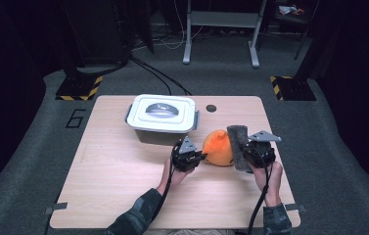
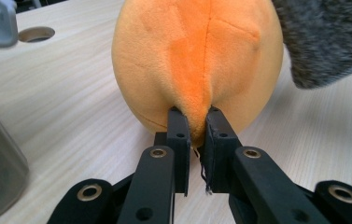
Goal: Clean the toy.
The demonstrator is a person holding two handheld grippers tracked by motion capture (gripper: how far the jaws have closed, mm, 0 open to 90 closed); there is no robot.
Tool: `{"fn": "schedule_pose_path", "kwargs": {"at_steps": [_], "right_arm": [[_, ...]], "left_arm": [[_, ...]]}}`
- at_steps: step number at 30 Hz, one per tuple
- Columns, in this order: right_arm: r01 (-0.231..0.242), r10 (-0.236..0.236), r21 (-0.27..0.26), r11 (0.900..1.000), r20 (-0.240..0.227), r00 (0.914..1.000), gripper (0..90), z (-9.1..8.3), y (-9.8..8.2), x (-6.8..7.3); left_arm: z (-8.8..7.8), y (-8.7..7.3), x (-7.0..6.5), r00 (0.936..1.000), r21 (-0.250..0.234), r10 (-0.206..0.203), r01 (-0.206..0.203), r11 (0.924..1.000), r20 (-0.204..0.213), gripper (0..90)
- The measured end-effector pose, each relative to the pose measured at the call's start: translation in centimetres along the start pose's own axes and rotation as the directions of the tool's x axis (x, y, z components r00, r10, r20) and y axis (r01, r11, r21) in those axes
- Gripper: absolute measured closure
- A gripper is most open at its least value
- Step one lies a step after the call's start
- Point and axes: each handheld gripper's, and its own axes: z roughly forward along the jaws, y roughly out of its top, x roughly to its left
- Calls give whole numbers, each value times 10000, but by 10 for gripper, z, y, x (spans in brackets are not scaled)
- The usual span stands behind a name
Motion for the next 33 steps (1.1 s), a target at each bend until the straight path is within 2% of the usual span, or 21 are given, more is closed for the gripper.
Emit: {"fn": "schedule_pose_path", "kwargs": {"at_steps": [7,10,11,12,14,15,18,20,21,23,24,26,28,29,30,32,33], "right_arm": [[552,-581,-521,9971,-557,9968,756,-16,15,22],[899,-934,-435,9950,-852,9920,755,-14,19,35],[899,-934,-435,9950,-852,9920,755,-14,19,35],[1219,-1245,-296,9921,-1101,9861,754,-9,20,44],[1361,-1371,-164,9906,-1190,9834,754,-3,21,51],[1461,-1448,17,9893,-1192,9822,754,0,21,54],[1682,-1657,402,9849,-590,9844,756,9,20,60],[1702,-1695,565,9838,-162,9854,758,11,19,60],[1811,-1808,584,9817,-98,9835,759,12,19,56],[1685,-1687,599,9839,-21,9857,760,13,19,55],[1523,-1541,672,9861,233,9878,762,14,17,47],[1296,-1325,726,9889,365,9905,762,15,15,40],[1049,-1110,827,9910,723,9912,763,18,12,31],[1049,-1110,827,9910,723,9912,763,18,12,31],[618,-722,1022,9928,1023,9921,763,24,7,19],[359,-446,1083,9935,798,9958,763,27,3,10],[359,-446,1083,9935,798,9958,763,27,3,10]], "left_arm": [[0,10,-4,9988,25,488,-488,9988,-36,825],[1,12,-6,9987,-11,508,-508,9987,-7,825],[1,12,-6,9987,-11,508,-508,9987,-7,825],[1,13,-8,9975,22,709,-709,9975,-52,825],[1,13,-8,9971,31,757,-757,9971,-17,825],[1,13,-9,9968,48,805,-805,9967,-31,825],[1,13,-10,9961,68,885,-885,9961,-2,826],[1,12,-10,9966,51,828,-828,9966,-16,826],[1,12,-10,9967,28,809,-809,9967,-17,827],[1,11,-9,9965,40,837,-837,9965,-54,827],[1,10,-8,9968,60,794,-794,9968,-75,827],[0,8,-6,9976,83,688,-688,9976,-86,827],[0,8,-5,9979,85,631,-630,9980,-113,827],[0,6,-4,9987,107,501,-501,9987,-37,827],[0,5,-2,9988,72,481,-480,9988,-107,827],[0,5,-2,9989,67,465,-464,9989,-80,826],[0,5,-2,9989,67,465,-464,9989,-80,827]]}}
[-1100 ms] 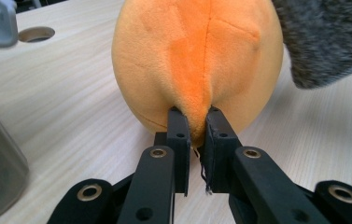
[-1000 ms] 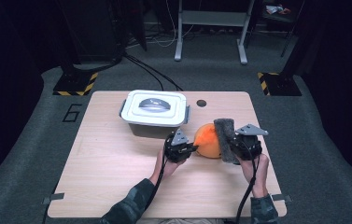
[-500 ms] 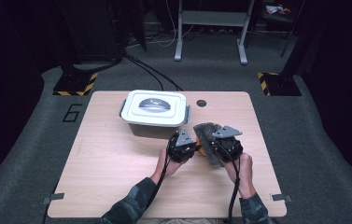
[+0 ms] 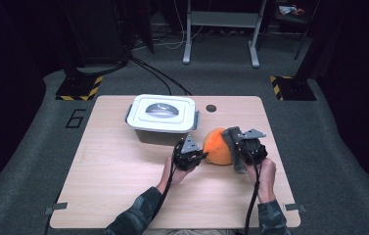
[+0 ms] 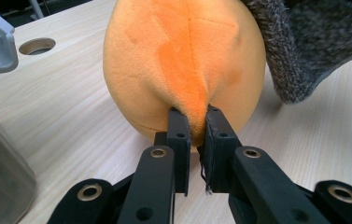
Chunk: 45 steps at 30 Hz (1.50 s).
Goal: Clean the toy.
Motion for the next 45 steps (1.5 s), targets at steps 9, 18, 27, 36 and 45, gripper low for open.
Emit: {"fn": "schedule_pose_path", "kwargs": {"at_steps": [9,18,27,36,45], "right_arm": [[326,-412,-990,9946,-864,9954,761,-32,8,14],[1530,-1585,-572,9866,-1109,9811,759,-21,20,54],[538,-551,-447,9976,-282,9981,759,-9,10,18],[-459,424,-373,9982,-898,9951,756,-8,-10,-8],[-368,270,-459,9983,-1979,9798,754,-26,-23,-1]], "left_arm": [[1,2,-3,9999,-69,164,-164,9998,-18,826],[1,3,-5,9992,18,387,-387,9992,108,827],[1,0,-1,9997,31,198,-198,9998,112,827],[1,-1,4,10000,108,-61,61,9999,9,825],[2,-2,8,9996,107,-272,273,9996,-58,825]]}}
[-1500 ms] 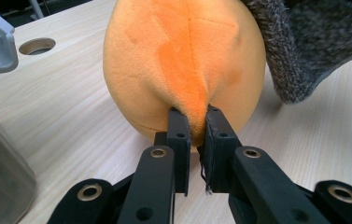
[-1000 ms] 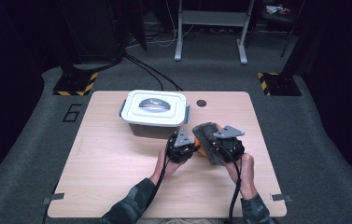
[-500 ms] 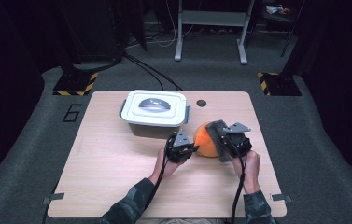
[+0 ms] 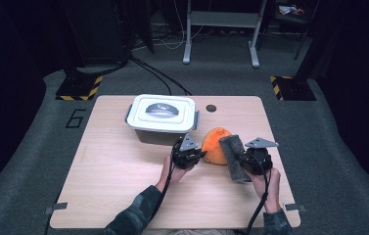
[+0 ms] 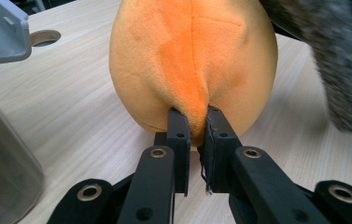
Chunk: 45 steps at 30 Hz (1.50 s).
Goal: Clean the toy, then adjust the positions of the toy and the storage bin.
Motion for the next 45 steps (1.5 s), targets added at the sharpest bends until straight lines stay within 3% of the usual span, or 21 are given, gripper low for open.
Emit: {"fn": "schedule_pose_path", "kwargs": {"at_steps": [4,9,15,25,28,29,31,32,33,38,41,43,44,45], "right_arm": [[177,-173,66,9998,-575,9982,754,-4,-5,11],[340,-314,263,9991,-954,9949,753,-5,-11,22],[718,-596,717,9948,-1602,9853,752,1,-21,37],[1312,-812,1681,9770,-2758,9578,745,18,-39,60],[1419,-850,1756,9742,-2971,9511,743,21,-42,62],[1421,-798,1781,9737,-3178,9448,739,25,-46,66],[1416,-730,1921,9711,-3256,9427,737,26,-47,69],[1476,-717,2027,9681,-3406,9375,734,30,-51,75],[1658,-854,2033,9650,-3543,9312,734,32,-52,75],[2019,-1139,2056,9576,-3736,9206,717,39,-56,87],[2215,-1259,2187,9503,-3806,9161,686,42,-58,92],[2403,-1467,2078,9482,-3845,9114,482,44,-58,93],[2412,-1556,1960,9505,-3716,9152,423,43,-57,93],[2412,-1556,1960,9505,-3716,9152,423,43,-57,93]], "left_arm": [[0,0,1,10000,22,1,-1,10000,12,825],[0,1,2,10000,113,37,-38,9999,33,825],[0,0,3,10000,90,-1,1,10000,-6,825],[0,1,6,10000,146,89,-89,9999,-12,825],[0,1,6,9999,137,106,-106,9998,-14,825],[0,1,6,9999,131,107,-107,9999,-14,825],[0,1,6,9999,136,111,-111,9998,-7,825],[0,1,6,9999,141,106,-106,9998,-4,825],[0,1,6,9999,141,106,-106,9998,-4,825],[0,2,4,10000,153,74,-75,9999,43,825],[0,2,5,9999,163,138,-139,9998,36,825],[0,2,5,10000,140,77,-78,9999,47,825],[0,1,4,10000,98,52,-52,9999,11,825],[0,1,4,10000,98,52,-52,9999,11,825]]}}
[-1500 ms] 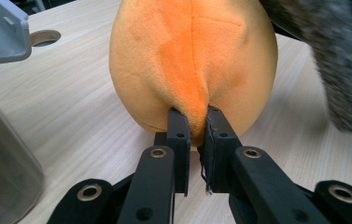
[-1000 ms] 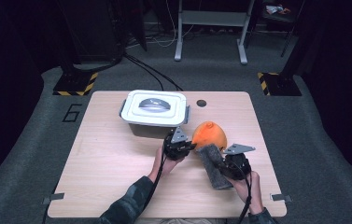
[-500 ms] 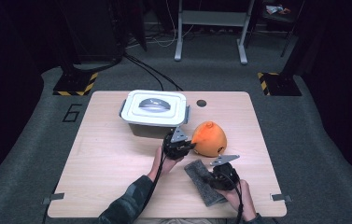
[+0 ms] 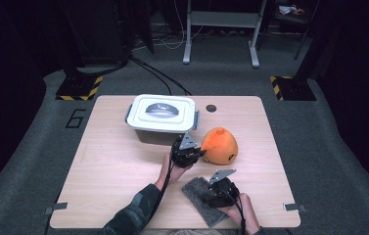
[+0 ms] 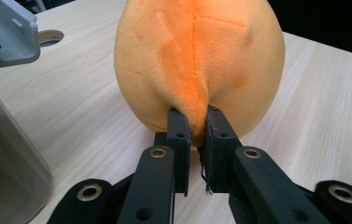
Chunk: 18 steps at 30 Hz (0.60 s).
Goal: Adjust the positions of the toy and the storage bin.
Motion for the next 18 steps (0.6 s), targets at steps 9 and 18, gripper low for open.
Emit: {"fn": "schedule_pose_path", "kwargs": {"at_steps": [9,18], "right_arm": [[-725,776,-1491,9862,284,9966,88,-33,-8,-22],[-2074,2470,-2562,9441,1335,9598,36,-48,-38,-76]], "left_arm": [[-1,0,0,10000,-36,95,-95,9999,31,827],[-5,2,-5,9974,-276,718,-720,9970,-111,839]]}}
